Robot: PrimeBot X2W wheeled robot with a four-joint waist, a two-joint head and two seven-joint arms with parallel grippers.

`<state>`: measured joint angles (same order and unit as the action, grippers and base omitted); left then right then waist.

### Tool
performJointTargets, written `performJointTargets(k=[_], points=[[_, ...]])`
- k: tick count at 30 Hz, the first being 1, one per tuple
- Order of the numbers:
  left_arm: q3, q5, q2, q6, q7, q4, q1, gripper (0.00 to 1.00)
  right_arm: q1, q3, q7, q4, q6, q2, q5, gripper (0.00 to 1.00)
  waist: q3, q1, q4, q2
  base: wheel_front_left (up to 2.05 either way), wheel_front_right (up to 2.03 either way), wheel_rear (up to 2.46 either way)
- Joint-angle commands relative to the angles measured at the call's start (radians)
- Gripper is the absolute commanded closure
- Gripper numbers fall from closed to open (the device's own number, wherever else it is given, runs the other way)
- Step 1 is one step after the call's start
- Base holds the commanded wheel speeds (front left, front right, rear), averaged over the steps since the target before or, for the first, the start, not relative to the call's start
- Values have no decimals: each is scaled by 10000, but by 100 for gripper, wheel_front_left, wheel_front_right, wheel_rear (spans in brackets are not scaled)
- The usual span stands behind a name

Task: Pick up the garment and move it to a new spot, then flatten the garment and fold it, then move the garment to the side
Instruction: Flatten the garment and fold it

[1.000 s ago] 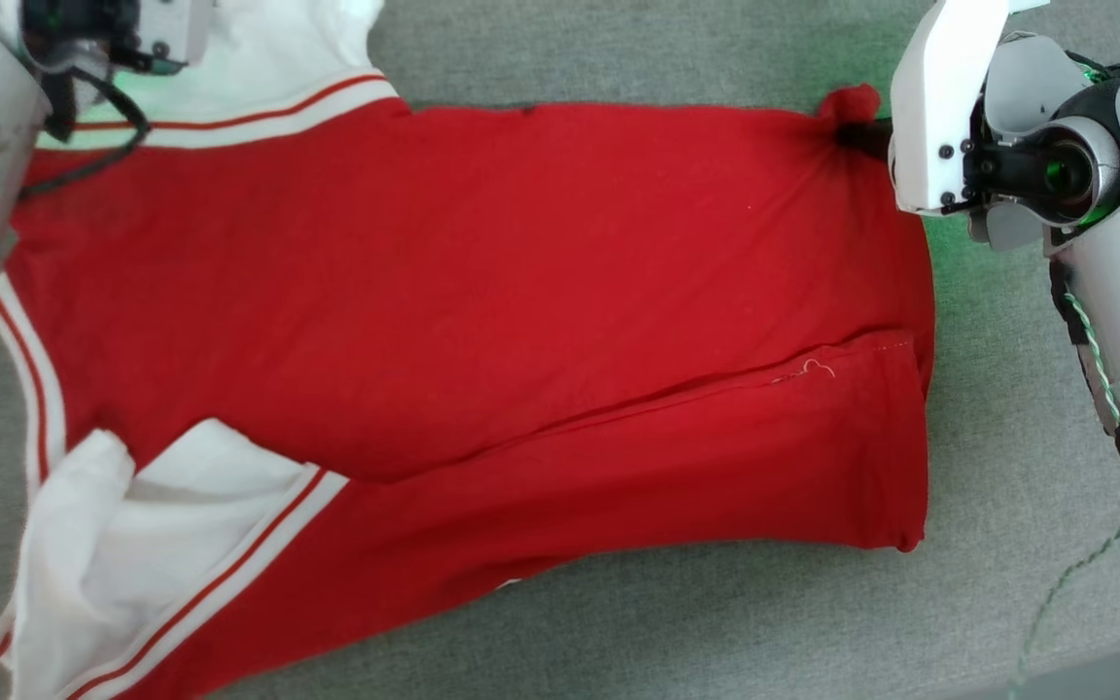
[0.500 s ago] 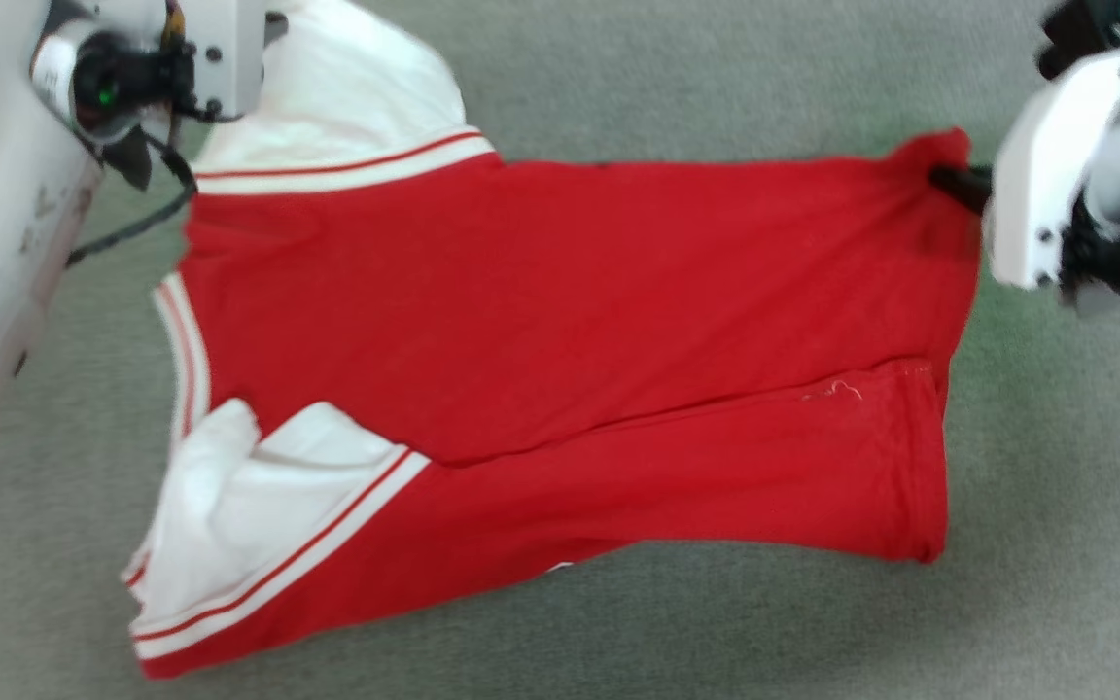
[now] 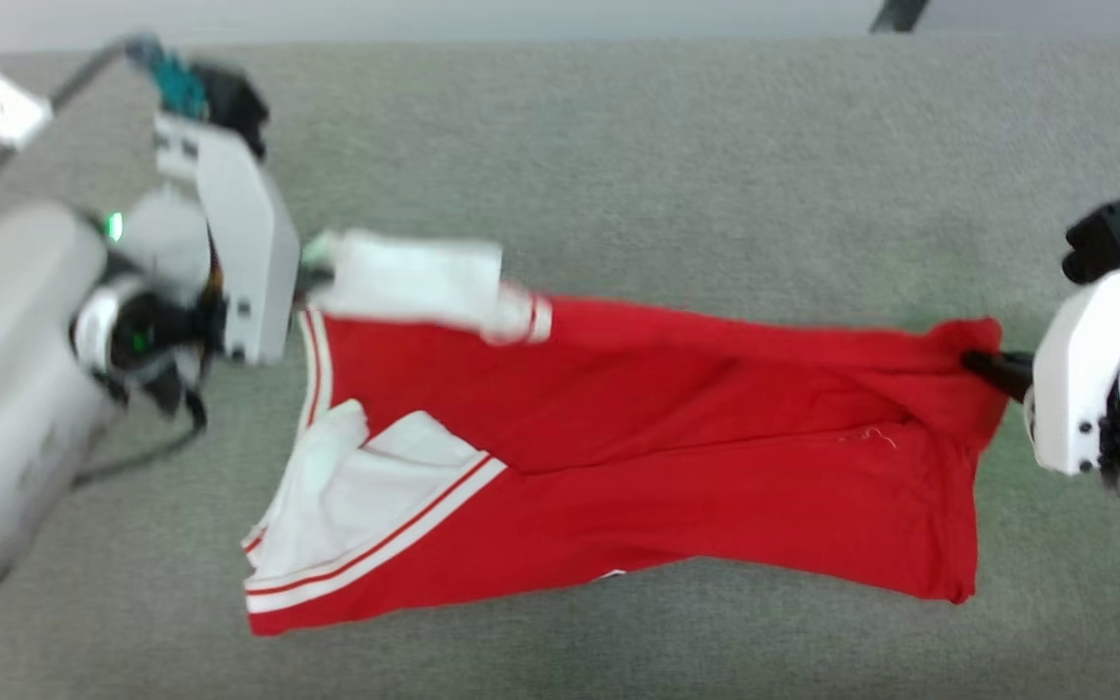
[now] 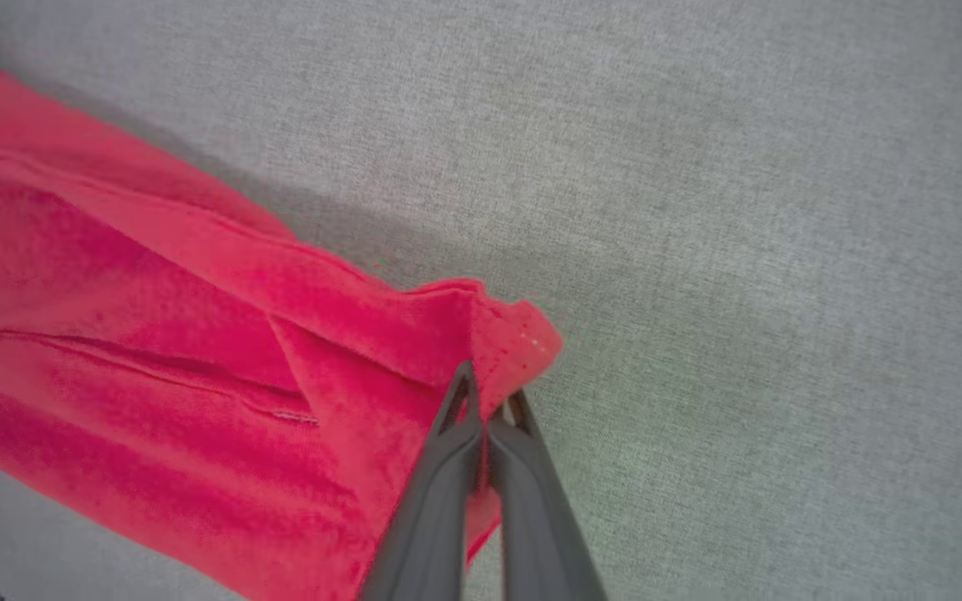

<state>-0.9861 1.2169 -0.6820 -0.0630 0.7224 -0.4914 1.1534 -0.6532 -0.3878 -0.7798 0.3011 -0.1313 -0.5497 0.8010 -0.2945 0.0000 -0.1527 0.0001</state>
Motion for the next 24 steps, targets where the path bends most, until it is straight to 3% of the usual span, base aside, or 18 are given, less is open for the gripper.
performJointTargets(k=[1, 5, 10, 16, 21, 22, 23, 24], points=[[-28, 153, -182, 294, 77, 381, -433, 100, 287, 164, -47, -163, 12, -66, 51, 100, 285, 0, 289, -1, 0, 0, 0], [-207, 468, -596, 1113, 458, 1415, -1371, 100, 824, 469, -279, -442, 12, -110, -12, 100, 304, 0, 313, -1, 0, 0, 0], [-471, 693, -678, 1970, 1012, 1921, -1990, 100, 999, 638, -502, -671, 12, 193, -259, 100, 162, 0, 195, -1, 0, 0, 0], [-734, 895, -248, 2671, 1739, 1249, -2032, 100, 601, 629, -697, -627, 12, 659, -550, 100, -160, 0, -8, -1, 0, 0, 0], [-995, 803, 273, 2908, 2211, 347, -1775, 100, 281, 445, -631, -384, 12, 989, -758, 100, -279, 0, -120, -1, 0, 0, 0], [-1001, 750, 373, 2892, 2172, 181, -1669, 89, 226, 420, -585, -327, 12, 1051, -782, 100, -271, 0, -134, -1, 0, 0, 0], [-972, 721, 460, 2847, 2106, 92, -1580, 67, 218, 388, -551, -261, 12, 1095, -806, 100, -241, 0, -143, -1, 0, 0, 0], [-925, 696, 532, 2765, 1999, 14, -1484, 13, 214, 344, -528, -161, 12, 1130, -820, 100, -195, 0, -146, -1, 0, 0, 0]])
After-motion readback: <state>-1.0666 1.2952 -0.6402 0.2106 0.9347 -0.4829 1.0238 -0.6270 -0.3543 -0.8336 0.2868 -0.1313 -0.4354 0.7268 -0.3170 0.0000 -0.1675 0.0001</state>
